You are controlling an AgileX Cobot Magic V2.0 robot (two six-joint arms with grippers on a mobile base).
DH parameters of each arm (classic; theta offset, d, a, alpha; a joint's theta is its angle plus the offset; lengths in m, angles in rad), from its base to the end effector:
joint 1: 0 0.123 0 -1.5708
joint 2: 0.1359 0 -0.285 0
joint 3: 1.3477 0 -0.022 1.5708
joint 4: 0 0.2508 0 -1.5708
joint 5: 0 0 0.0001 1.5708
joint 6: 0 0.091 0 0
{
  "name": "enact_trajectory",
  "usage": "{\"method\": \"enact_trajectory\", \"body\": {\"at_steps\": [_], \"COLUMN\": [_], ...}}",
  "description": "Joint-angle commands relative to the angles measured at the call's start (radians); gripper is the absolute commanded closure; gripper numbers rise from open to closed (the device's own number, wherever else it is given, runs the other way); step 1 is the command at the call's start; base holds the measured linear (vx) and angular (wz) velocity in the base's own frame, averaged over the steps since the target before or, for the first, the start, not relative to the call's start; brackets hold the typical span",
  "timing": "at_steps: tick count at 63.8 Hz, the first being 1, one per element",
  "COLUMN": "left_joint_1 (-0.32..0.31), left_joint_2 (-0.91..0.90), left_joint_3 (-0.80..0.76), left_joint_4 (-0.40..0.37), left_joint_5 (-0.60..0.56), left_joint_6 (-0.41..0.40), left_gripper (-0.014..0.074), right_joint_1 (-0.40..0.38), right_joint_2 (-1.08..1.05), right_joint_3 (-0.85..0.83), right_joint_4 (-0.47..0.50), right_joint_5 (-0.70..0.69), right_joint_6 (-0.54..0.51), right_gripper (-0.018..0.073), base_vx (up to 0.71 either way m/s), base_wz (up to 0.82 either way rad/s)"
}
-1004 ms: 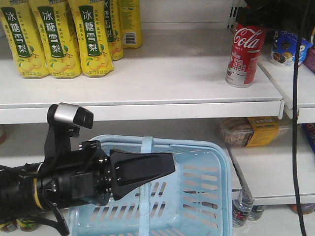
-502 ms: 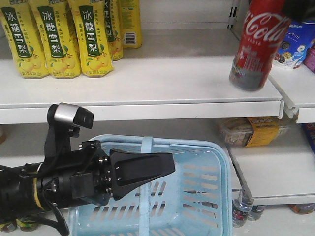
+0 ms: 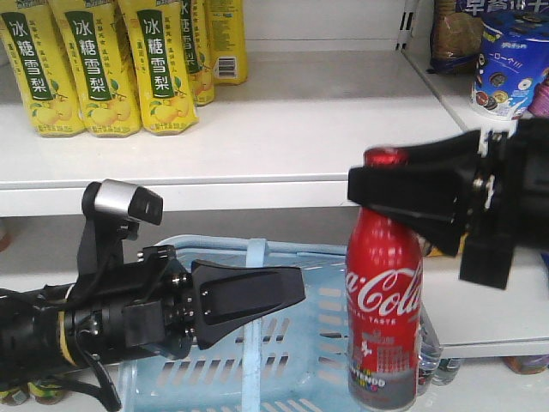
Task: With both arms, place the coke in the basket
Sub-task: 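Lift the bottle off the shelf and lower it over the basket, then open the right gripper to drop the bottle into the basket, then withdraw the right gripper away from the basket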
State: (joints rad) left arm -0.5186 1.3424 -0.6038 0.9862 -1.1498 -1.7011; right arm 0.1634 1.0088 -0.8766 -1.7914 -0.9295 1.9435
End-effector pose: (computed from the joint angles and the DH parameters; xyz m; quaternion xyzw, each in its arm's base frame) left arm 0.1775 -0.1810 0.2860 0.1396 0.6357 -0.7024 0.2881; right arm 0.1734 0.1006 0.3748 -0.3062 0.7122 0.3981 0.4904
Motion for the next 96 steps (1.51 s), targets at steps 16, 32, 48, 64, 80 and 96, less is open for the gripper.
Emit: {"method": "enact_trajectory", "body": {"at_steps": [16, 32, 48, 64, 80, 96], "left_joint_1": [-0.004, -0.004, -0.004, -0.004, -0.004, -0.004], "left_joint_2": [-0.033, -0.033, -0.033, -0.033, -0.033, -0.033], "left_joint_3": [-0.027, -0.027, -0.027, -0.027, -0.027, -0.027], "left_joint_4": [-0.069, -0.069, -0.069, -0.069, -0.064, -0.064], "left_joint_5": [-0.231, -0.231, -0.231, -0.231, -0.231, -0.231], "left_joint_6": [0.010, 0.010, 0.010, 0.010, 0.010, 0.010], "left_gripper": [0.0603, 0.0603, 0.0603, 0.0603, 0.0603, 0.0603], "right_joint_1": [0.000, 0.000, 0.000, -0.002, -0.004, -0.004], "right_joint_2": [0.083, 0.126, 0.126, 0.126, 0.042, -0.114], "right_joint_3": [0.103, 0.103, 0.103, 0.101, 0.044, -0.040], "right_joint_4": [0.028, 0.028, 0.027, 0.030, 0.024, -0.004], "right_joint_5": [0.068, 0.072, 0.069, 0.074, 0.191, 0.358], "right_joint_6": [-0.079, -0.120, -0.120, -0.120, -0.116, -0.122], "right_gripper": [0.0561, 0.0533, 0.0272, -0.0008, 0.0082, 0.0575], "base_vx": [0.00, 0.00, 0.00, 0.00, 0.00, 0.00], "base_wz": [0.00, 0.00, 0.00, 0.00, 0.00, 0.00]}}
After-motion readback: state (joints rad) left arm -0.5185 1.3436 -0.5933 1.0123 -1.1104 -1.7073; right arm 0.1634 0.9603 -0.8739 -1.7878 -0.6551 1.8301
